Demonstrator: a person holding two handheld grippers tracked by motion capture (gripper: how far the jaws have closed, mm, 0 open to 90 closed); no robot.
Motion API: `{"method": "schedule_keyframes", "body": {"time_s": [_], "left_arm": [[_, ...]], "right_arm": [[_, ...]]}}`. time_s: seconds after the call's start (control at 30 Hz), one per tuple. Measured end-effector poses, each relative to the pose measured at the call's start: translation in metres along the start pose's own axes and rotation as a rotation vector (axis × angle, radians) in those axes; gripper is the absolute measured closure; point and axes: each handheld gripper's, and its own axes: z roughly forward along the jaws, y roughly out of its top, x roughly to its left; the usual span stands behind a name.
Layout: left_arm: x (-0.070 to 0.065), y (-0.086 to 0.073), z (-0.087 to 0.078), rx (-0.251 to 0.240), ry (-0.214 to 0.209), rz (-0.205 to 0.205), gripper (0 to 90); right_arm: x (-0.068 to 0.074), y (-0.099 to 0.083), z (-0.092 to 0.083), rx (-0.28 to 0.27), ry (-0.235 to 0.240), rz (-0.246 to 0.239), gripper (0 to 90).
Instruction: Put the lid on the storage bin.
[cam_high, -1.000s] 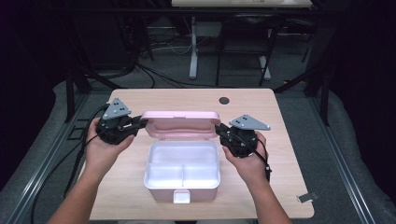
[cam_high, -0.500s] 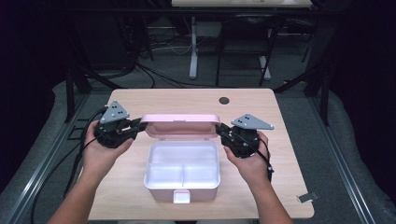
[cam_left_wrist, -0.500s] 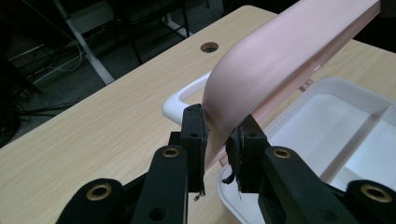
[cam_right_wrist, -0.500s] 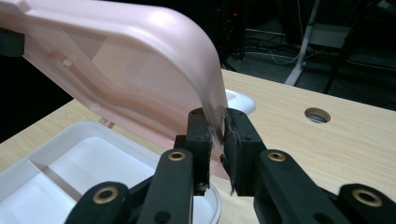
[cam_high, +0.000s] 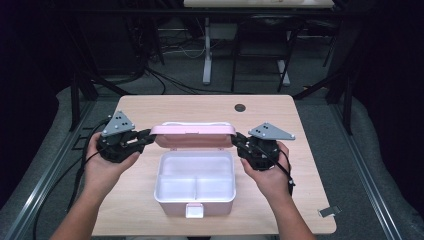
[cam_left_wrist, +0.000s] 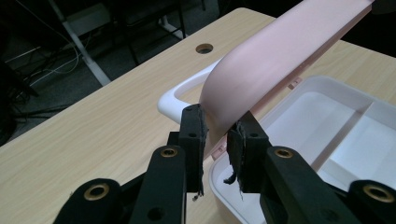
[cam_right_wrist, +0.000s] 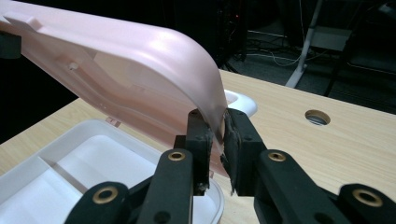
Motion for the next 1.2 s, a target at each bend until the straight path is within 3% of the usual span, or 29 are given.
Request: {"method": "schedule_keyframes", "body": {"time_s": [0.63, 1.2], "left_arm": [[-0.012, -0.013, -0.011, -0.006, -0.017, 0.014, 73.1], [-0.025, -0.034, -0.019, -0.012, -0.045, 0.013, 72.9]], "right_arm": [[0.009, -0.009, -0.014, -0.002, 0.015, -0.02, 78.2], [0.017, -0.026, -0.025, 0.005, 0.036, -0.032, 75.0]]}}
